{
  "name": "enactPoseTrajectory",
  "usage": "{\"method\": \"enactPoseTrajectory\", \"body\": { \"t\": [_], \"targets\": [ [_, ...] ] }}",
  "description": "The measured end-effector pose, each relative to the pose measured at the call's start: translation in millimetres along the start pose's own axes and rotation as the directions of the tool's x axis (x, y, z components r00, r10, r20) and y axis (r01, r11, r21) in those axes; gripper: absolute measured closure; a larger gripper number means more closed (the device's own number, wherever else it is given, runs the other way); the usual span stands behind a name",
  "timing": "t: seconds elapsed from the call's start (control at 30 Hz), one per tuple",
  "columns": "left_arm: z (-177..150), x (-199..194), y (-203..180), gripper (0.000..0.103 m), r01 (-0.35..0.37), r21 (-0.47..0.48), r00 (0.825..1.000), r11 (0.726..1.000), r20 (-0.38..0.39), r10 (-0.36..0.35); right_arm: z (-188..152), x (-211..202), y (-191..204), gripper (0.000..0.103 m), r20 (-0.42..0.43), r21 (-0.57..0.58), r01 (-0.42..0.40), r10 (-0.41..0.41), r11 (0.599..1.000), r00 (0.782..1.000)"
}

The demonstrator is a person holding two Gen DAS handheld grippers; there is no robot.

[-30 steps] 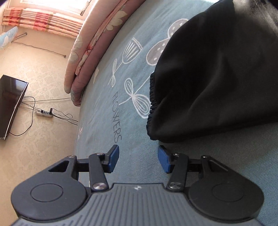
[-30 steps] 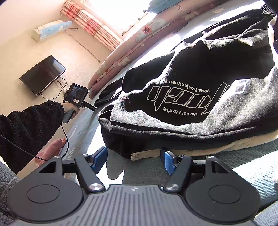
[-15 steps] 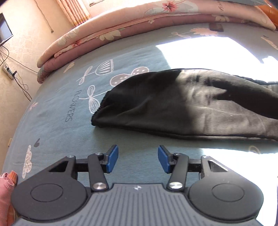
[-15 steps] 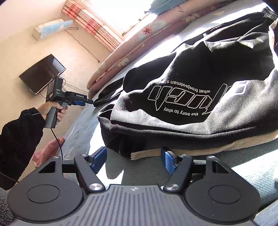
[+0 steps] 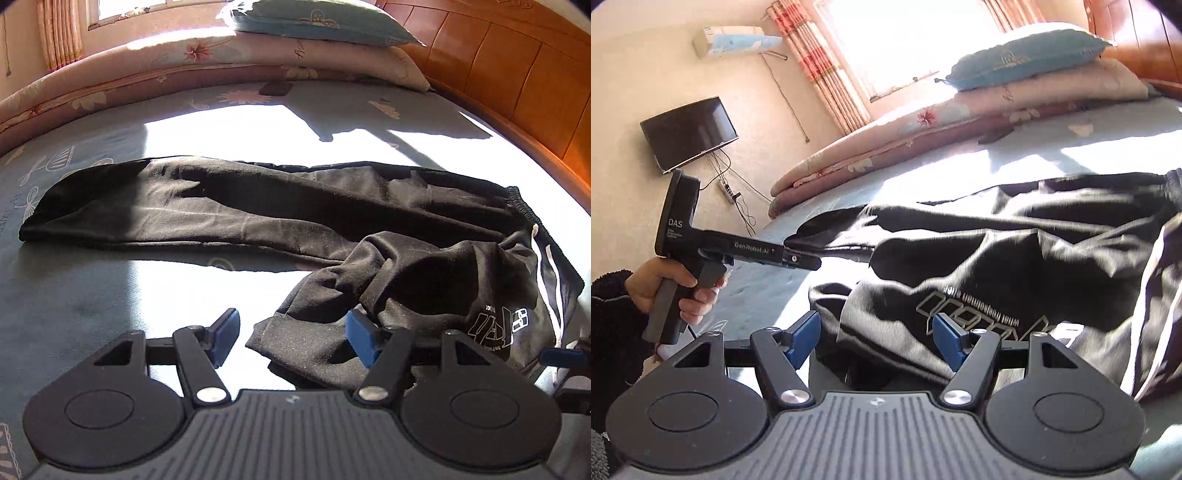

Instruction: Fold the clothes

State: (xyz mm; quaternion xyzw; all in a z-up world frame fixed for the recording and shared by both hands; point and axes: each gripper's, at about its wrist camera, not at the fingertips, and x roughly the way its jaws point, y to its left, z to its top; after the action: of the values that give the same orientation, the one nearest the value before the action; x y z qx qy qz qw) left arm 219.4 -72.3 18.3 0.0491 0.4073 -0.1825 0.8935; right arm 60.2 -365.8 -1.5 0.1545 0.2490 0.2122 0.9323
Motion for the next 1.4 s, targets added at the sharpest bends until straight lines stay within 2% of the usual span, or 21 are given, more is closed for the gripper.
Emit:
{"method": "enactPoseTrajectory", "body": {
  "t": [0.1, 0.2, 0.33, 0.43, 0.6, 0.7, 0.83, 1.0, 1.03, 1.07, 1.1, 1.13, 1.17, 1.23, 1.33, 1.4],
  "targets": [
    [-5.6, -10.4, -13.2, 0.030, 0.011, -0.024, 0.997, 1.000, 0.076, -0.009, 61.7, -17.8, 0.9, 0.031, 0.063, -0.177, 0.062, -0.052, 0.982, 0.997],
    [-16.2, -17.7, -20.3, 0.028, 0.048, -0.052, 0.986, 0.998, 0.161, -0.039, 120.0, -9.2, -11.6, 0.035, 0.072, -0.330, 0.136, -0.119, 0.934, 0.990],
    [-33.8, -15.8, -26.6, 0.026, 0.062, -0.054, 0.976, 0.997, 0.214, -0.049, 168.6, 44.2, -40.2, 0.049, 0.007, -0.487, 0.186, -0.210, 0.853, 0.978],
    [-41.8, -14.2, -28.7, 0.026, 0.038, -0.017, 0.970, 0.999, 0.243, -0.033, 185.0, 104.8, -69.5, 0.056, -0.061, -0.543, 0.170, -0.241, 0.822, 0.969],
    [-39.3, -5.7, -20.2, 0.026, 0.064, -0.014, 0.963, 0.998, 0.264, -0.058, 187.3, 203.0, -119.1, 0.062, -0.200, -0.519, 0.095, -0.228, 0.849, 0.953],
    [-36.9, 4.0, -13.3, 0.026, 0.069, -0.022, 0.959, 0.997, 0.278, -0.060, 180.9, 252.2, -137.0, 0.062, -0.266, -0.537, 0.046, -0.221, 0.842, 0.938],
    [-36.0, 17.6, -7.3, 0.026, 0.066, -0.031, 0.961, 0.997, 0.272, -0.055, 173.6, 297.2, -151.7, 0.062, -0.342, -0.537, -0.033, -0.181, 0.843, 0.922],
    [-38.3, 32.3, -1.2, 0.026, 0.058, -0.033, 0.966, 0.998, 0.255, -0.048, 164.9, 326.7, -166.1, 0.062, -0.396, -0.559, -0.086, -0.174, 0.825, 0.902],
    [-38.6, 34.5, -0.3, 0.026, 0.059, -0.035, 0.966, 0.998, 0.253, -0.048, 165.3, 330.9, -172.5, 0.063, -0.434, -0.529, -0.118, -0.149, 0.840, 0.888],
    [-38.9, 36.7, 0.7, 0.026, 0.059, -0.036, 0.967, 0.998, 0.252, -0.048, 164.6, 332.7, -175.1, 0.065, -0.460, -0.507, -0.137, -0.132, 0.851, 0.878],
    [-39.2, 38.8, 1.6, 0.025, 0.059, -0.038, 0.967, 0.998, 0.250, -0.048, 164.7, 331.4, -176.0, 0.073, -0.471, -0.496, -0.155, -0.115, 0.854, 0.875],
    [-39.5, 41.0, 2.5, 0.025, 0.059, -0.039, 0.968, 0.997, 0.248, -0.048, 164.9, 330.1, -176.8, 0.094, -0.482, -0.485, -0.171, -0.098, 0.858, 0.871],
    [-39.9, 42.2, 3.5, 0.025, 0.061, -0.041, 0.968, 0.997, 0.246, -0.049, 166.6, 328.1, -177.1, 0.099, -0.474, -0.487, -0.163, -0.103, 0.858, 0.874],
    [-40.8, 43.1, 4.8, 0.025, 0.062, -0.048, 0.968, 0.997, 0.247, -0.049, 171.3, 322.8, -177.5, 0.100, -0.451, -0.487, -0.146, -0.104, 0.861, 0.887],
    [-41.6, 42.4, 5.9, 0.025, 0.064, -0.054, 0.967, 0.996, 0.250, -0.049, 180.1, 316.3, -173.4, 0.100, -0.372, -0.532, -0.075, -0.153, 0.843, 0.916],
    [-41.0, 42.6, 5.9, 0.025, 0.062, -0.055, 0.967, 0.997, 0.251, -0.046, 187.9, 314.8, -176.4, 0.100, -0.331, -0.522, -0.019, -0.182, 0.853, 0.926]
  ]
}}
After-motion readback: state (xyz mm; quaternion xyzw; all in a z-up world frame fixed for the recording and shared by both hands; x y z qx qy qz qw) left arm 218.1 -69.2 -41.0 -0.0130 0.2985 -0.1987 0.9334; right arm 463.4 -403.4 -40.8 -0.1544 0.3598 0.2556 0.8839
